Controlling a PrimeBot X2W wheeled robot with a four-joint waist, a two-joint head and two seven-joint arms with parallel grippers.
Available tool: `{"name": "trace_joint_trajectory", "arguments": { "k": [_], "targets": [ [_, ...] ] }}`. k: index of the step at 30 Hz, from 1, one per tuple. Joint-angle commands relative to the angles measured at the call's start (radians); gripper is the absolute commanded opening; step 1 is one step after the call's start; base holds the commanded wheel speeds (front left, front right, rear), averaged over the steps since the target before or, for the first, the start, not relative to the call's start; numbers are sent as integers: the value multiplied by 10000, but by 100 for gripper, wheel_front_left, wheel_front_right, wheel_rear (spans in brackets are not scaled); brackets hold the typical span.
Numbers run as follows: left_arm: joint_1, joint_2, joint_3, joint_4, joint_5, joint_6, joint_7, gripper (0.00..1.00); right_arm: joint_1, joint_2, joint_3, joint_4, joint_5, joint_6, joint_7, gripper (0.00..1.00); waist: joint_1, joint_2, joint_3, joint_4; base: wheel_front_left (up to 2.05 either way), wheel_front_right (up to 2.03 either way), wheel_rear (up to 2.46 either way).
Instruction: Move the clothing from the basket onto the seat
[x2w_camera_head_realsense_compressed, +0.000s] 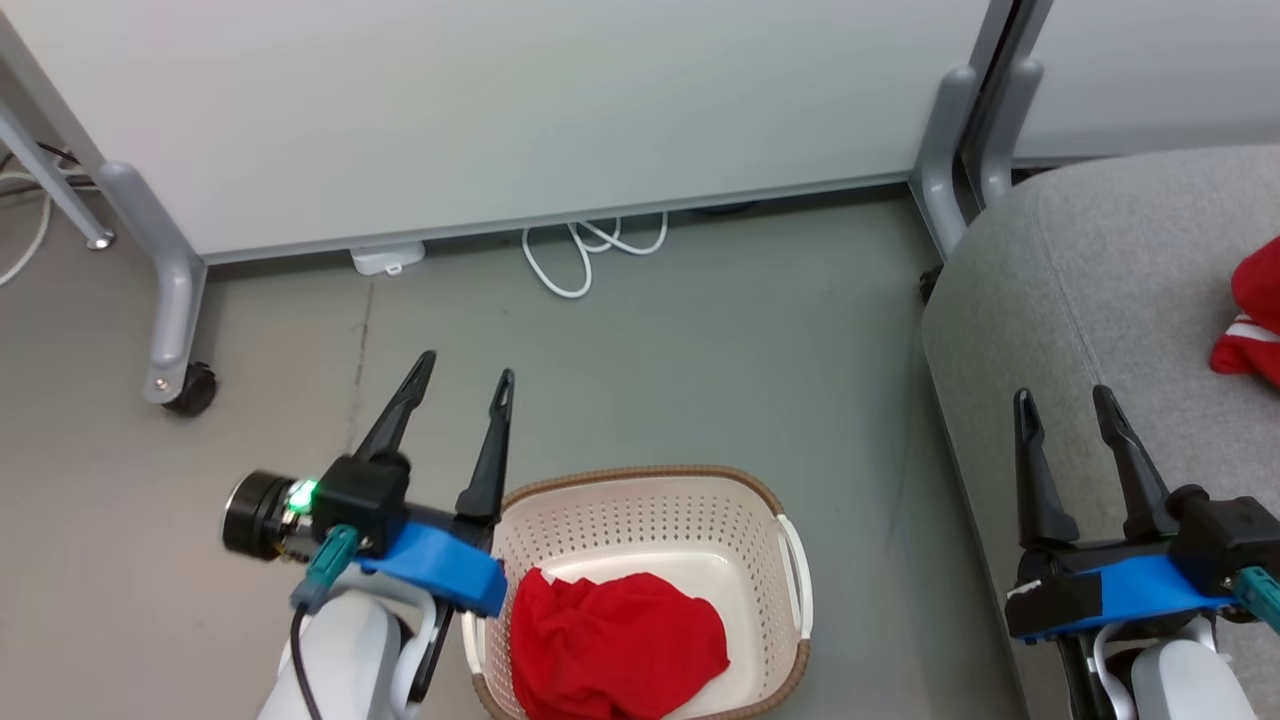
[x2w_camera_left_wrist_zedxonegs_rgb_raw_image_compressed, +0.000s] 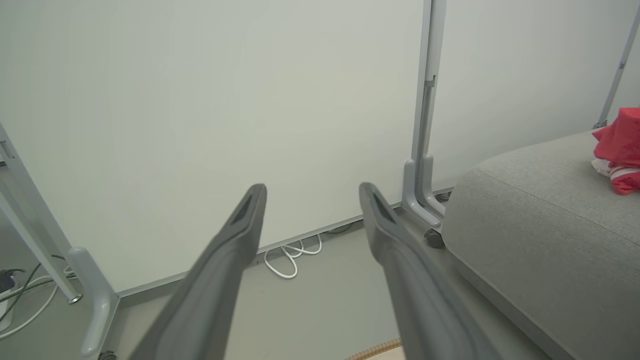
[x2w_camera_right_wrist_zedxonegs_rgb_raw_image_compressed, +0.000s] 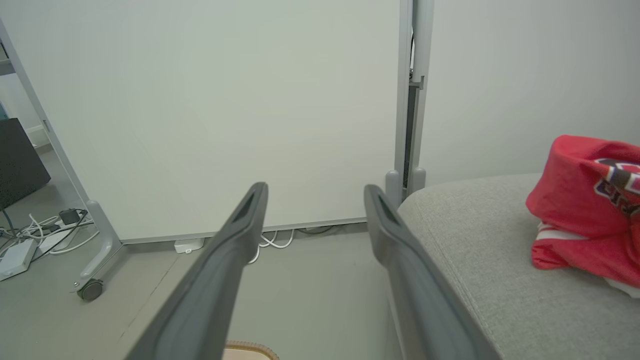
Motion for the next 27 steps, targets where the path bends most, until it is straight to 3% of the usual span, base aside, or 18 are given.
{"name": "trace_joint_trajectory", "arguments": {
  "k": [1, 18, 27],
  "targets": [
    [-543, 170, -391, 264, -104, -6, -27, 100, -198, 15, -7, -90, 117, 1, 2, 100, 0, -1, 302, -149, 0, 0, 0],
    [-3945, 1289, -4220, 3302, -989, -7, -27, 100, -1917, 13, 129, -483, 153, 1, 2, 100, 0, -1, 2896, -1319, 0, 0, 0],
    [-5250, 1513, -6229, 4976, -1674, -7, -27, 100, -2600, 15, 113, -670, 201, 1, 3, 100, 0, -1, 3968, -1666, 0, 0, 0]
  ]
}}
